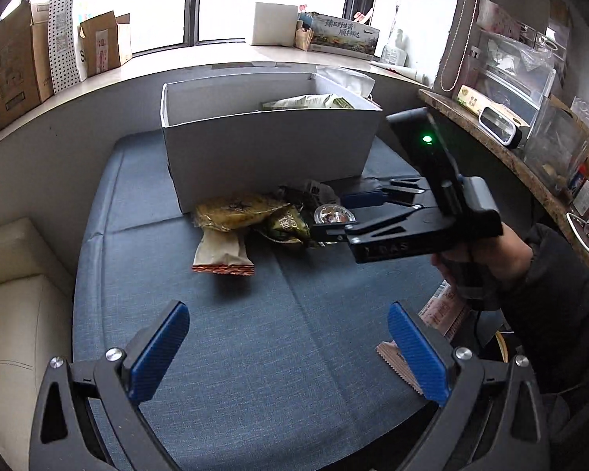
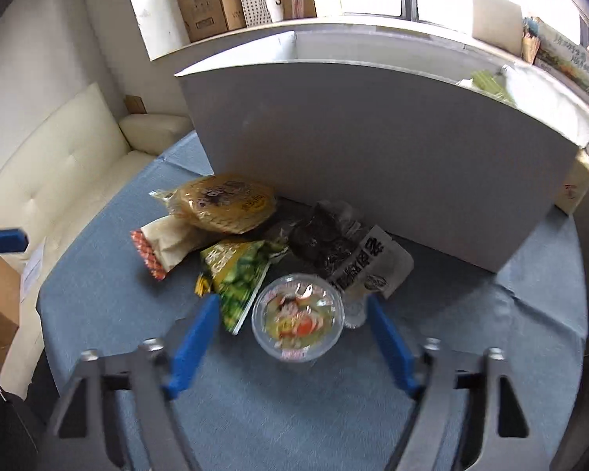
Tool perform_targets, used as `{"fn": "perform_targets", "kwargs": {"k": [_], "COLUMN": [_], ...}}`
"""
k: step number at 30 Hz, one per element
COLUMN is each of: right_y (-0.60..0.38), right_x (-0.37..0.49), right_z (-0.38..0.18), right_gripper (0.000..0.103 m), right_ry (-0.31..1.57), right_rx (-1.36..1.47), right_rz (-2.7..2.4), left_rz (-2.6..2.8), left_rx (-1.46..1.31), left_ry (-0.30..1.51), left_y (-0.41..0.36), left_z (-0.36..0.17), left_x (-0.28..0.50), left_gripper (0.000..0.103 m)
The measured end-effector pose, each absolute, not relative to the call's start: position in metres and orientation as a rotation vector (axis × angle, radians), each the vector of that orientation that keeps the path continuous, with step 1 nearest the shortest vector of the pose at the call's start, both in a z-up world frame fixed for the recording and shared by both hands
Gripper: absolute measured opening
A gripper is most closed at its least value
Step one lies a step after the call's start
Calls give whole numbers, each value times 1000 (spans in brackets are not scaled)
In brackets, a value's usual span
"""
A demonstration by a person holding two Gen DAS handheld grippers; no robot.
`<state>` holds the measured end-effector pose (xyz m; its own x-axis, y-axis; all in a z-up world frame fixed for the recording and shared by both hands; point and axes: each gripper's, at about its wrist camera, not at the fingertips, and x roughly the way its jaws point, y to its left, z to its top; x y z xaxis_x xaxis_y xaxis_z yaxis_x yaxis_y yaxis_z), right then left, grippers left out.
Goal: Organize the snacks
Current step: 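Grasp a second jelly cup with the right gripper while the left gripper grasps the pink bar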
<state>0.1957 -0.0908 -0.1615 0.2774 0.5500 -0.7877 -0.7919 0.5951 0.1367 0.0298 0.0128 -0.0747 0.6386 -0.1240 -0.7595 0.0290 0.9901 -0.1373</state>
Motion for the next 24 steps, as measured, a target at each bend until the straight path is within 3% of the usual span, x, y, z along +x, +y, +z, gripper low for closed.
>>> {"fn": "perform_targets", "kwargs": {"k": [5, 7, 10, 16, 24], "right_y": [-87, -88, -94, -104, -169], "right_x": [202, 203, 203, 195, 164], "right_z": [-165, -165, -167, -163, -110], "right_gripper": [75, 61, 51, 50, 50], "right_ry": [950, 958, 968, 960, 848], "right_rx": [-293, -277, -281, -285, -193], "right_rz": [952, 979, 992, 993, 922], "left_rz": [-90, -94, -97, -106, -277], "left_rx": [-136, -130, -122, -111, 50], "left_ry": [879, 882, 880, 893, 925], "left_y": [17, 16, 15, 10, -42], "left_z": [-77, -77, -77, -80, -88], "left_x": [31, 32, 32, 36, 52], "left_gripper": [103, 103, 103, 103, 103]}}
